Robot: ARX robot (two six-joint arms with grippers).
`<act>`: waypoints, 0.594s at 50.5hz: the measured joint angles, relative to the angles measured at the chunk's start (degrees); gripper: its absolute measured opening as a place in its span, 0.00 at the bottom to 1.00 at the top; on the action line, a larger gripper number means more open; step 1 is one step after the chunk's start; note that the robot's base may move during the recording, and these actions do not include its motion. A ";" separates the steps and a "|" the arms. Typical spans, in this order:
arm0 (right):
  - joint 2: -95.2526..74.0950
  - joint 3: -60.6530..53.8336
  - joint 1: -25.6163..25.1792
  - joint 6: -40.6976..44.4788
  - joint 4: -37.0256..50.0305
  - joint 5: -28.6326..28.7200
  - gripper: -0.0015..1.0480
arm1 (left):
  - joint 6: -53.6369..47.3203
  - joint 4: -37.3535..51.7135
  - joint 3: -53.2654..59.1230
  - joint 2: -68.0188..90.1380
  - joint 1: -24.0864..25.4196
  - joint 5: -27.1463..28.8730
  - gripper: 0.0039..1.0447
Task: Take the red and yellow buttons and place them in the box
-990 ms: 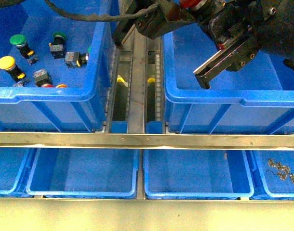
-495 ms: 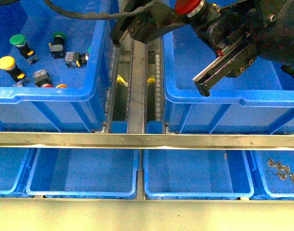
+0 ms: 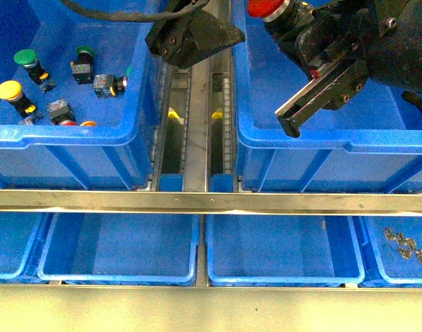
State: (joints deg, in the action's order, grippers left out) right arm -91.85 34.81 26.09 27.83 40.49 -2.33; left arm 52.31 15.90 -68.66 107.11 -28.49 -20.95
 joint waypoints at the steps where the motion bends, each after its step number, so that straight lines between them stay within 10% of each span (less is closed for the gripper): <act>1: 0.00 0.00 -0.02 0.00 0.00 -0.02 0.25 | -0.07 0.11 0.00 -0.09 0.13 0.02 0.92; 30: -1.05 -1.03 -2.10 0.09 -1.57 -0.39 0.25 | -4.74 1.18 2.91 -7.67 4.31 0.70 0.92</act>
State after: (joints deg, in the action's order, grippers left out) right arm -92.90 33.78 23.99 27.92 38.92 -2.72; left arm 47.57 17.08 -65.76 99.44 -24.18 -20.25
